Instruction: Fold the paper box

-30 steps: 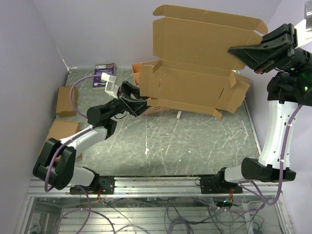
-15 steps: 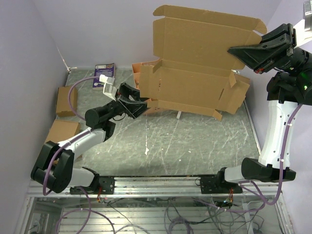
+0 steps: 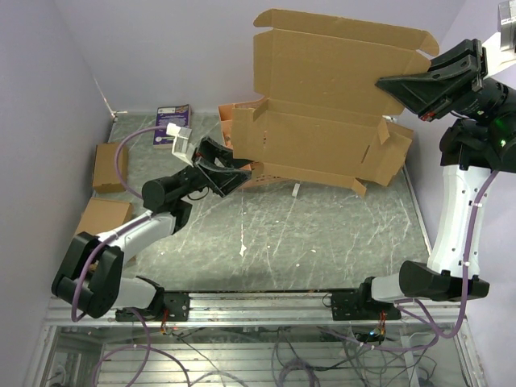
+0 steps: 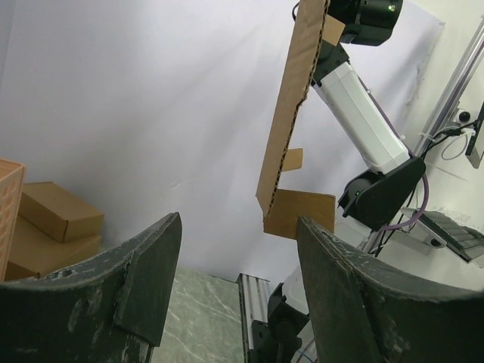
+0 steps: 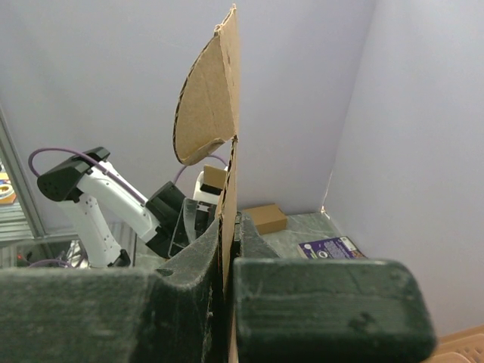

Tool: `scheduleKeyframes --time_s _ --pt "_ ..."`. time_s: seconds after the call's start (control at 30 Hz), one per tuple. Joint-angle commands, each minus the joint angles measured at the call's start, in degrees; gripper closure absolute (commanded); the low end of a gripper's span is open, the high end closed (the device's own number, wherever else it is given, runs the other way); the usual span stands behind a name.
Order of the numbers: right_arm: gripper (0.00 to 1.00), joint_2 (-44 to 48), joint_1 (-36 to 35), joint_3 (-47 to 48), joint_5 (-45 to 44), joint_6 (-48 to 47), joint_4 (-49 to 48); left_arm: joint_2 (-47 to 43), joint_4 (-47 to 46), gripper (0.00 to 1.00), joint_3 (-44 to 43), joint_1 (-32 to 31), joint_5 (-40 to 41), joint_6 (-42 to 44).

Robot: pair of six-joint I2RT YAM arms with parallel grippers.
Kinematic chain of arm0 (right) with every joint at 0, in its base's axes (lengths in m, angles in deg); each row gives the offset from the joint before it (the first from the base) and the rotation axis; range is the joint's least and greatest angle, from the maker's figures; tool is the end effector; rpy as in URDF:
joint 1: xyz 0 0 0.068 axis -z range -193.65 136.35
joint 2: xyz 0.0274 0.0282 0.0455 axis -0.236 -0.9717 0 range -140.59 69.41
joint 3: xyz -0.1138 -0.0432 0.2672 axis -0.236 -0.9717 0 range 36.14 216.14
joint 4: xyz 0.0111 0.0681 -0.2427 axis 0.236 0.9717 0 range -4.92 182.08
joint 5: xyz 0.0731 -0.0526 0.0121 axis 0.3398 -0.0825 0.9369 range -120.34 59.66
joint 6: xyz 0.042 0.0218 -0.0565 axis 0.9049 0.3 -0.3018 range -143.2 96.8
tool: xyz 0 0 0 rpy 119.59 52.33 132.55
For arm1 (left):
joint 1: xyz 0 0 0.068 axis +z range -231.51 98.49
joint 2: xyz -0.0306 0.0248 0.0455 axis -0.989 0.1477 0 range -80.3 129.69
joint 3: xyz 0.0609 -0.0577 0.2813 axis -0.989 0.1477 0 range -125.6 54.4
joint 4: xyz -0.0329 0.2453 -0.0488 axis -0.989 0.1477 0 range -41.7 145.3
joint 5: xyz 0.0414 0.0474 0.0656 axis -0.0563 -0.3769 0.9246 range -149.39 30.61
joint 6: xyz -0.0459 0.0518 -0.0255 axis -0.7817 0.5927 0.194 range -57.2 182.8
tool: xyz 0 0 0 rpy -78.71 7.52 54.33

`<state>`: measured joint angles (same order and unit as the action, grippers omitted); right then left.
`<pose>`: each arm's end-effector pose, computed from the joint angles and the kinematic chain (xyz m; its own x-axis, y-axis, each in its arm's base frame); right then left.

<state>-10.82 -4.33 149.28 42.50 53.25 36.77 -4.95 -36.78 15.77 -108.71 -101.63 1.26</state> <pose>0.1580 0.0337 0.6640 0.1351 0.2685 -0.9538 -0.9706 0.2293 -0.0729 0.2049 -0.1519 0.3864 -0.3301 -0.5622 -0.7582 0.9349 -0.0840 -0.3447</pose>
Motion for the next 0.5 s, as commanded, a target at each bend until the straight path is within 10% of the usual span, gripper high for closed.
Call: scheduleKeyframes --time_s 0.0,0.47 --pt "1.00 0.7 0.5 -0.4 -0.6 0.8 -1.4 1.1 -13.8 0.27 -2.2 -1.3 0.1 -0.1" --pt "1.00 1.0 0.5 -1.4 -0.8 2.4 -3.3 5.3 -13.8 0.32 -5.5 -3.7 2.3 1.2"
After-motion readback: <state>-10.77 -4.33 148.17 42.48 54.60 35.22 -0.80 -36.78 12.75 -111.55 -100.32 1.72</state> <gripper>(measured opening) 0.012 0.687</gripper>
